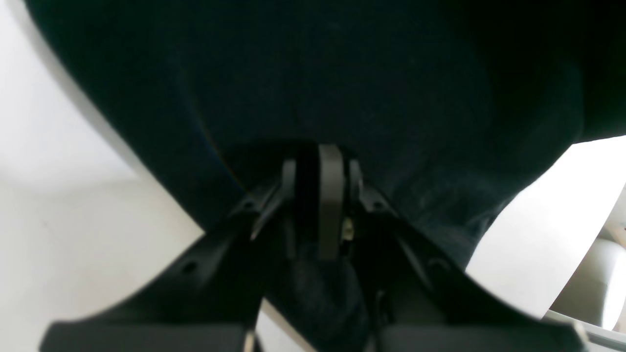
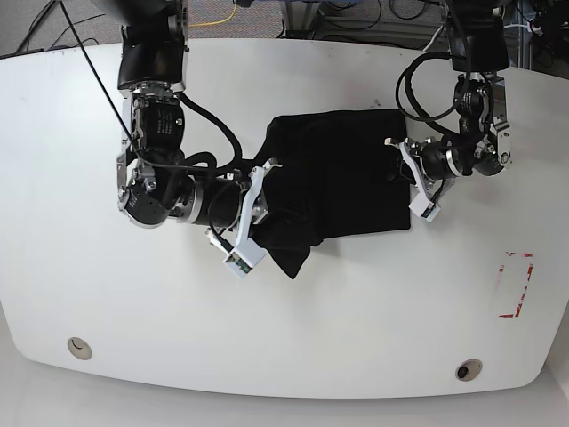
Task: Layout the t-shirt on the table in an organized manner, then fold the t-shirt properly
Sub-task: 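Lift the shirt end with the right gripper and fold it toward the left gripper, then release the left gripper and regrasp the folded bundle's edge, then hold the bundle with both grippers and rotate it on the table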
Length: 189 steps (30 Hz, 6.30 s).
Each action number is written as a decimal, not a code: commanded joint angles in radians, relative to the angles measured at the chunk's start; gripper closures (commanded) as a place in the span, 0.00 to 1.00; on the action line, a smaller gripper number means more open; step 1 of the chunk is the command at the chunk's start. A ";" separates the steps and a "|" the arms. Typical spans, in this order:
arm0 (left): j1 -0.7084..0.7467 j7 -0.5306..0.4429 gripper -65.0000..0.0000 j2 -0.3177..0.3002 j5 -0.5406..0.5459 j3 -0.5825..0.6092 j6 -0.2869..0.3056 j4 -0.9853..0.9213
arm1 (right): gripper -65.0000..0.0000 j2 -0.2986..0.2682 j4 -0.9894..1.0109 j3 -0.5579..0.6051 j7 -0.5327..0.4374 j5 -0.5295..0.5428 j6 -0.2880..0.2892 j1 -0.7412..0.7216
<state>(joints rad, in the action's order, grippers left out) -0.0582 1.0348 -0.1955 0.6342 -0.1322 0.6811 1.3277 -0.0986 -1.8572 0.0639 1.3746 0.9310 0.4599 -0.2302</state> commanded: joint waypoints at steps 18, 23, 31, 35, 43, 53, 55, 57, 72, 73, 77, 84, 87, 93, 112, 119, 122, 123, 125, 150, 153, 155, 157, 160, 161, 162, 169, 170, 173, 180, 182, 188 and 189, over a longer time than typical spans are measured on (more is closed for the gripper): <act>0.001 0.042 0.94 -0.006 -0.037 0.003 -0.007 0.005 | 0.68 0.069 0.077 0.172 -0.018 0.013 0.001 -0.059; 0.001 0.039 0.94 -0.005 -0.037 0.003 -0.007 0.005 | 0.28 0.073 0.081 0.196 -0.019 0.013 0.000 -0.071; 0.001 0.037 0.94 -0.005 -0.037 0.003 -0.007 0.005 | 0.04 0.153 0.083 0.235 -0.019 -0.023 0.000 -0.114; 0.001 0.037 0.94 -0.006 -0.037 0.003 -0.007 0.006 | 0.05 0.190 0.083 0.290 -0.019 -0.071 0.000 -0.133; -0.004 0.037 0.94 -0.009 -0.029 -0.001 -0.002 0.011 | 0.05 0.204 0.078 0.296 -0.019 -0.128 0.006 -0.134; -0.025 0.039 0.93 -0.032 -0.029 -0.019 -0.005 0.103 | 0.05 0.101 0.075 0.261 -0.019 -0.126 0.009 -0.146; -0.025 0.039 0.93 -0.032 -0.029 -0.048 -0.005 0.126 | 0.05 0.092 0.075 0.241 -0.019 -0.120 0.009 -0.145; -0.025 0.040 0.89 -0.032 -0.029 -0.088 -0.005 0.148 | 0.05 0.079 0.075 0.228 -0.019 -0.120 0.009 -0.146; -0.094 0.042 0.63 -0.060 -0.030 -0.281 -0.001 0.215 | 0.05 0.055 0.083 0.224 -0.019 -0.134 0.010 -0.139; -0.099 0.042 0.63 -0.061 -0.030 -0.303 -0.001 0.218 | 0.05 0.056 0.083 0.224 -0.019 -0.140 0.010 -0.136; -0.118 0.042 0.63 -0.114 -0.035 -0.395 -0.001 0.237 | 0.08 0.063 0.084 0.227 -0.021 -0.197 0.058 -0.102; -0.124 0.040 0.68 -0.200 -0.035 -0.485 -0.005 0.241 | 0.73 0.092 0.112 0.228 -0.027 -0.269 0.156 -0.074; -0.119 0.040 0.82 -0.218 -0.037 -0.522 -0.005 0.238 | 0.93 0.107 0.121 0.228 -0.027 -0.318 0.162 -0.074; -0.087 0.040 0.88 -0.249 -0.037 -0.559 -0.005 0.235 | 0.87 0.142 0.175 0.230 -0.039 -0.366 0.162 -0.080; 0.008 0.040 0.89 -0.253 -0.034 -0.561 -0.001 0.290 | 0.87 0.148 0.324 0.348 -0.125 -0.487 0.159 -0.082; 0.031 0.040 0.89 -0.253 -0.030 -0.561 0.001 0.309 | 0.87 0.208 0.350 0.348 -0.139 -0.488 0.158 -0.119; 0.037 0.040 0.89 -0.253 -0.030 -0.561 0.001 0.309 | 0.87 0.233 0.414 0.348 -0.197 -0.488 0.158 -0.143; 0.037 0.040 0.89 -0.253 -0.030 -0.561 0.001 0.309 | 0.87 0.242 0.445 0.348 -0.231 -0.488 0.158 -0.154; 0.037 0.042 0.89 -0.253 -0.030 -0.561 0.001 0.309 | 0.87 0.256 0.502 0.348 -0.304 -0.485 0.158 -0.173; 0.036 0.169 0.89 -0.134 0.036 -0.452 0.017 0.554 | 0.86 0.112 0.393 0.307 -0.286 -0.211 0.081 -0.263; 0.018 0.258 0.89 -0.065 0.105 -0.447 0.017 0.554 | 0.86 0.058 0.367 0.307 -0.288 -0.211 0.087 -0.225; 0.007 0.301 0.89 -0.020 0.143 -0.446 0.017 0.554 | 0.86 0.035 0.351 0.307 -0.289 -0.211 0.087 -0.211; -0.009 0.339 0.89 0.040 0.184 -0.444 0.017 0.554 | 0.86 0.015 0.342 0.307 -0.289 -0.211 0.087 -0.203; -0.022 0.362 0.89 0.121 0.240 -0.415 0.007 0.554 | 0.86 -0.011 0.341 0.307 -0.289 -0.211 0.089 -0.199; -0.021 0.362 0.89 0.152 0.261 -0.393 0.005 0.556 | 0.86 -0.017 0.341 0.307 -0.291 -0.212 0.089 -0.199; -0.019 0.362 0.89 0.169 0.273 -0.380 0.007 0.557 | 0.86 -0.019 0.341 0.307 -0.292 -0.212 0.089 -0.199; 0.008 0.362 0.88 0.250 0.313 -0.229 0.007 0.556 | 0.86 -0.056 0.344 0.313 -0.338 -0.214 0.090 -0.203; 0.013 0.362 0.88 0.256 0.310 -0.217 0.007 0.554 | 0.86 -0.057 0.345 0.313 -0.341 -0.214 0.090 -0.205; 0.031 0.362 0.88 0.267 0.296 -0.180 0.007 0.553 | 0.86 -0.059 0.347 0.314 -0.373 -0.229 0.090 -0.214; 0.080 0.362 0.88 0.256 0.235 -0.132 0.009 0.525 | 0.86 -0.059 0.348 0.314 -0.436 -0.350 0.135 -0.211; 0.090 0.362 0.88 0.235 0.226 -0.129 0.009 0.488 | 0.86 -0.057 0.365 0.314 -0.459 -0.379 0.168 -0.209; 0.094 0.342 0.88 0.153 0.230 -0.125 0.009 0.329 | 0.86 -0.014 0.479 0.307 -0.518 -0.447 0.222 -0.211; 0.094 0.332 0.88 0.141 0.229 -0.125 0.009 0.303 | 0.86 -0.014 0.491 0.307 -0.538 -0.458 0.227 -0.209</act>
<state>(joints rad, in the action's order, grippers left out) 0.0494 1.4002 -0.0227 0.8467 -0.2523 0.6899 1.6566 -0.1261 -1.3930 0.3744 0.9005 0.4812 0.6659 -0.4149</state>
